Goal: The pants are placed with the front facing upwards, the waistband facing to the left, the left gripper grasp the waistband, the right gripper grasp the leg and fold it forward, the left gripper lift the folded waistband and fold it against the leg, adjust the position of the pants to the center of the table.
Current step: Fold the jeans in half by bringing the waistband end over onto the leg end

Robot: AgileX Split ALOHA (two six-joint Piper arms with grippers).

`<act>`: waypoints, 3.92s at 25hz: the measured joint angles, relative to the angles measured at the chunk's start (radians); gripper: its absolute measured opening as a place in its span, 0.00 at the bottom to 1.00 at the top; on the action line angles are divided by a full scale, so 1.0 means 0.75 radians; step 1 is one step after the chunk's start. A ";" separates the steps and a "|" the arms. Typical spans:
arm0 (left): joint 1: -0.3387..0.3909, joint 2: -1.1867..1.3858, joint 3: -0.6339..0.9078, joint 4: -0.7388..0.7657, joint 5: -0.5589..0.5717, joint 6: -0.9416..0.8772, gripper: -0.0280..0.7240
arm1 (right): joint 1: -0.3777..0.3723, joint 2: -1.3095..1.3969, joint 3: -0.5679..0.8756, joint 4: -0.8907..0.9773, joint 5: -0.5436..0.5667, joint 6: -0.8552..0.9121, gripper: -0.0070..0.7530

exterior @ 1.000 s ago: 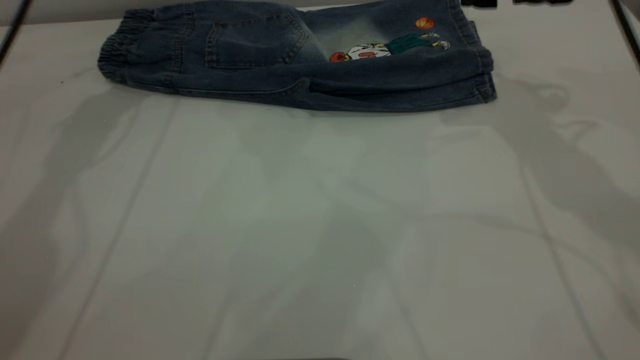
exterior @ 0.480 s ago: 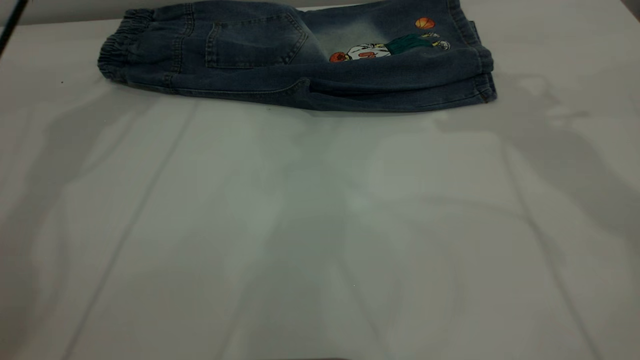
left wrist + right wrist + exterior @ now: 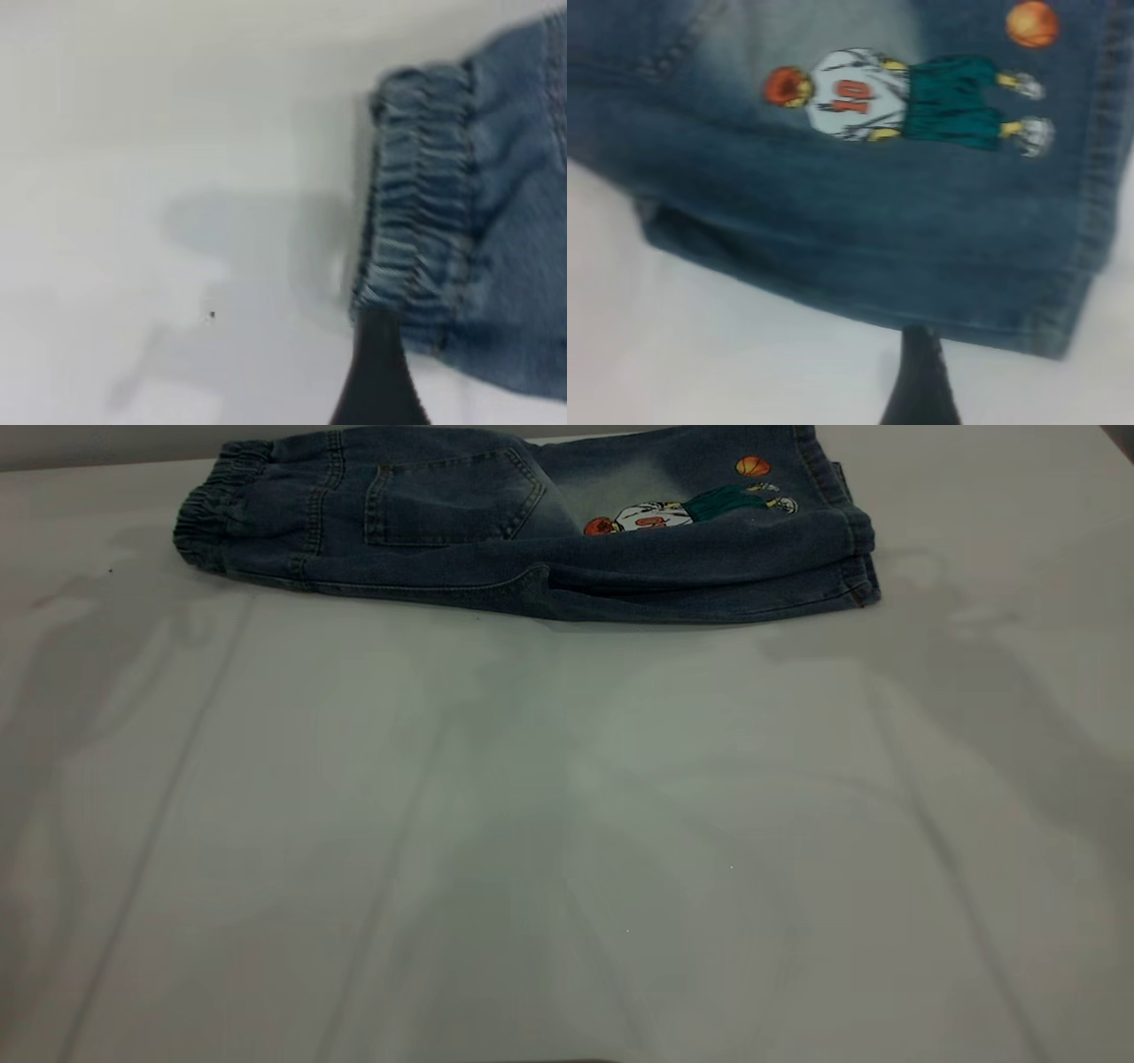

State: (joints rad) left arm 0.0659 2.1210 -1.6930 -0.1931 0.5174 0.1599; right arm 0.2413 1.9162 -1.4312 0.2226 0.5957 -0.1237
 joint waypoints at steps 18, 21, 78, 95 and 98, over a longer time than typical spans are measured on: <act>0.049 0.273 -0.131 -0.170 -0.058 -0.040 0.63 | 0.170 0.128 -0.001 0.047 -0.073 -0.094 0.62; 0.048 0.323 -0.134 -0.243 -0.087 0.005 0.63 | 0.170 0.128 -0.001 0.047 -0.073 -0.094 0.62; -0.114 0.148 -0.160 -0.263 -0.133 0.318 0.08 | 0.267 0.594 -0.001 0.102 -0.959 0.103 0.62; -0.329 -0.067 -0.160 -0.253 -0.022 0.404 0.08 | 0.572 0.630 -0.010 0.102 -0.838 0.106 0.59; -0.368 -0.067 -0.160 -0.252 -0.021 0.405 0.08 | 0.609 0.595 -0.050 0.098 -0.745 0.102 0.59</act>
State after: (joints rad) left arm -0.2104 2.0710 -1.8126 -0.3818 0.5018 0.4634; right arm 0.6979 2.3625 -1.4686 0.2964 0.0370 -0.0468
